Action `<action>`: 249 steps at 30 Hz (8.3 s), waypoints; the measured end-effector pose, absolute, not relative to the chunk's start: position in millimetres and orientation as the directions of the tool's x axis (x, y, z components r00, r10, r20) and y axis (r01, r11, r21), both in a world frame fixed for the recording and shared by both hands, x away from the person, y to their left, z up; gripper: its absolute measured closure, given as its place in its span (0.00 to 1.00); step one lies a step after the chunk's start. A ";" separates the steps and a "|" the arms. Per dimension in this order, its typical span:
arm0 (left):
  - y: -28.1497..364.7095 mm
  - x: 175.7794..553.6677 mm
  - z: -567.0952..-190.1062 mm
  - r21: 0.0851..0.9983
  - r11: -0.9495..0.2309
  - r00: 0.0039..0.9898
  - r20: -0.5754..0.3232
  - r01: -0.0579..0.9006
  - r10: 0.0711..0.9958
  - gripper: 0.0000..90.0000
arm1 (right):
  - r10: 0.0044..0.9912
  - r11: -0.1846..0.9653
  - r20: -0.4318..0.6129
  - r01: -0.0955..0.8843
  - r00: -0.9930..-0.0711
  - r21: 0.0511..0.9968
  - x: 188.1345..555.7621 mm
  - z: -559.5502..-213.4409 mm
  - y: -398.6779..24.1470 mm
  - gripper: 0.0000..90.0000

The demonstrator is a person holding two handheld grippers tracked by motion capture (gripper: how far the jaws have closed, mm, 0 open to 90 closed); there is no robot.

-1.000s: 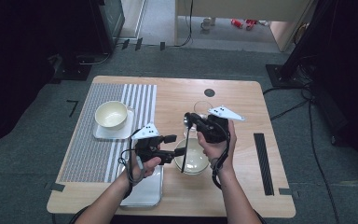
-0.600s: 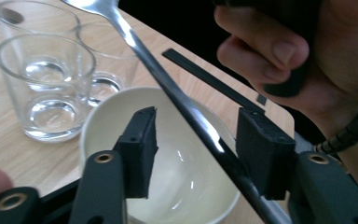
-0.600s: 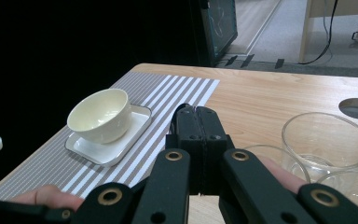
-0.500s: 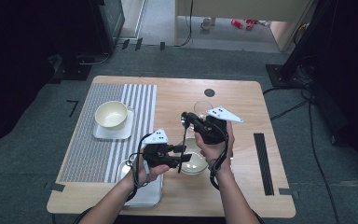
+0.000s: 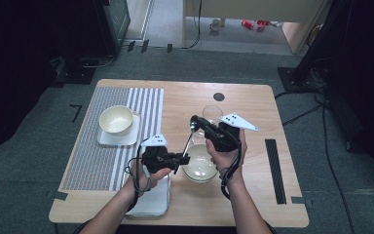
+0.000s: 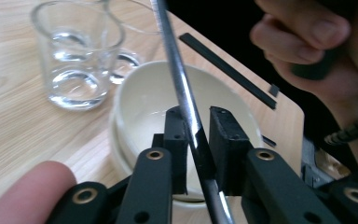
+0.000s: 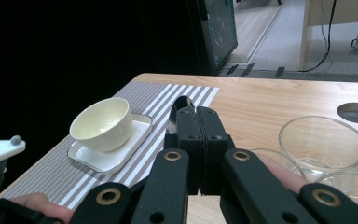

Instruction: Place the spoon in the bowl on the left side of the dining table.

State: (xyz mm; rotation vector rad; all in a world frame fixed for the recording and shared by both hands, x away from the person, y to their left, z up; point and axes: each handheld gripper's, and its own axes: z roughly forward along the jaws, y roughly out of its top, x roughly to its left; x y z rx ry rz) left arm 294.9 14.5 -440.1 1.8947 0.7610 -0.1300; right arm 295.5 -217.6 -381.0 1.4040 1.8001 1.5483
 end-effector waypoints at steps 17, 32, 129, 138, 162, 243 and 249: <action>54.4 300.2 -431.4 0.819 -0.159 0.718 -0.370 0.552 0.589 1.00 | 0.868 -0.066 0.267 0.436 -0.419 0.898 291.6 -385.0 -216.6 0.90; 105.8 302.8 -438.1 0.835 -0.120 0.666 -0.332 0.537 0.668 1.00 | 0.873 -0.060 0.260 0.437 -0.412 0.897 286.9 -396.3 -230.0 0.85; 216.8 320.2 -468.1 0.784 0.189 0.272 -0.415 0.592 0.868 1.00 | 0.941 -0.173 0.299 0.533 -0.159 0.828 252.6 -452.1 -316.3 0.42; 219.4 320.5 -466.6 0.803 0.209 0.251 -0.403 0.558 0.880 0.90 | 0.942 -0.169 0.295 0.535 -0.159 0.828 253.0 -454.0 -315.7 0.43; 229.0 315.7 -467.6 0.812 0.205 0.217 -0.373 0.546 0.902 0.85 | 0.945 -0.170 0.292 0.540 -0.147 0.824 253.1 -456.6 -319.0 0.43; 220.9 312.6 -465.4 0.863 0.078 0.290 -0.251 0.498 0.924 0.73 | 0.948 -0.173 0.288 0.546 -0.132 0.820 254.1 -459.6 -321.7 0.43; 231.9 317.9 -466.0 0.854 0.138 0.225 -0.283 0.502 0.932 0.78 | 0.948 -0.172 0.289 0.549 -0.134 0.818 254.6 -460.7 -322.0 0.43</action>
